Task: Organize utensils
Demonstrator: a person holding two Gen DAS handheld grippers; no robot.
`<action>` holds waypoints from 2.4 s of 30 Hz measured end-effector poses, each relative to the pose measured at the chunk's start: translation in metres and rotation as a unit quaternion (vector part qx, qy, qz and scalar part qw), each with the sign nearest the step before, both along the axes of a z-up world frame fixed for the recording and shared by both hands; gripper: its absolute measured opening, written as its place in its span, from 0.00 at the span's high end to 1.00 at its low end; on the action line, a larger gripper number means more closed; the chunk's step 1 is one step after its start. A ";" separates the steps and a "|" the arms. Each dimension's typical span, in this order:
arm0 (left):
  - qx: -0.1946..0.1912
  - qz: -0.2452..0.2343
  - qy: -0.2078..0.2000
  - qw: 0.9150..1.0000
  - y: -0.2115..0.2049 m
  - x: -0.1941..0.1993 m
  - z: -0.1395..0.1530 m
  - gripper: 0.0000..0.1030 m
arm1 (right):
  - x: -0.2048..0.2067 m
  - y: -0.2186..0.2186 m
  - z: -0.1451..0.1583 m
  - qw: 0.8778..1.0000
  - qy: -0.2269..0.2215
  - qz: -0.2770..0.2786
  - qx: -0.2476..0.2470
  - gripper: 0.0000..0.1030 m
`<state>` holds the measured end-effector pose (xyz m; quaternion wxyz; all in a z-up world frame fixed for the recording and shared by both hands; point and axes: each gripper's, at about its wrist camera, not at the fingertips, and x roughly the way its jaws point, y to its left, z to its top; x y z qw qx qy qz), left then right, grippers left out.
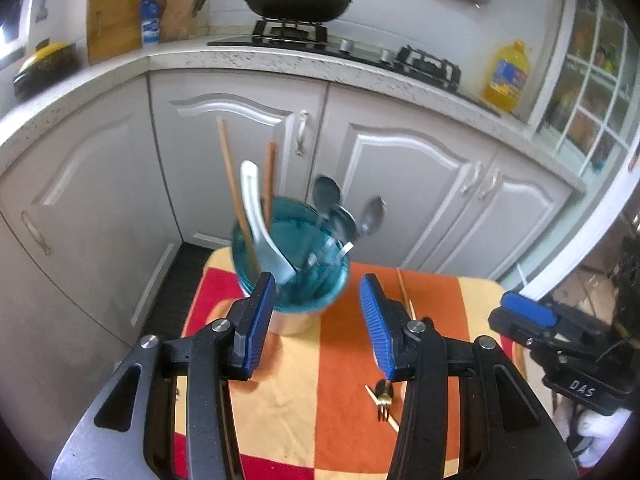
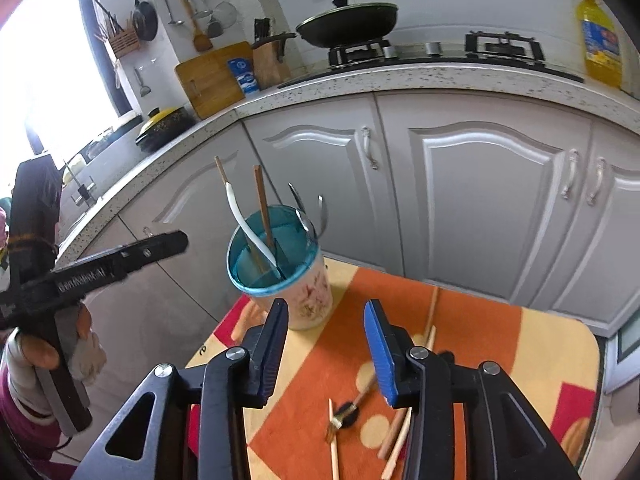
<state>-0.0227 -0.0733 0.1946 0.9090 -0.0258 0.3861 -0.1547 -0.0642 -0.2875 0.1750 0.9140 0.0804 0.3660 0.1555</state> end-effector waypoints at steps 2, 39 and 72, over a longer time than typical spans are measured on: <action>0.000 -0.009 0.004 1.000 -0.009 -0.006 -0.005 0.58 | -0.010 -0.004 -0.002 1.000 0.001 -0.007 -0.008 0.62; 0.002 -0.068 0.118 0.991 -0.042 -0.036 -0.096 0.58 | -0.042 -0.046 -0.084 0.994 0.095 -0.045 -0.015 0.61; 0.060 -0.126 0.199 0.970 -0.131 0.051 -0.175 0.58 | 0.151 -0.049 -0.153 0.983 0.179 0.009 -0.044 0.78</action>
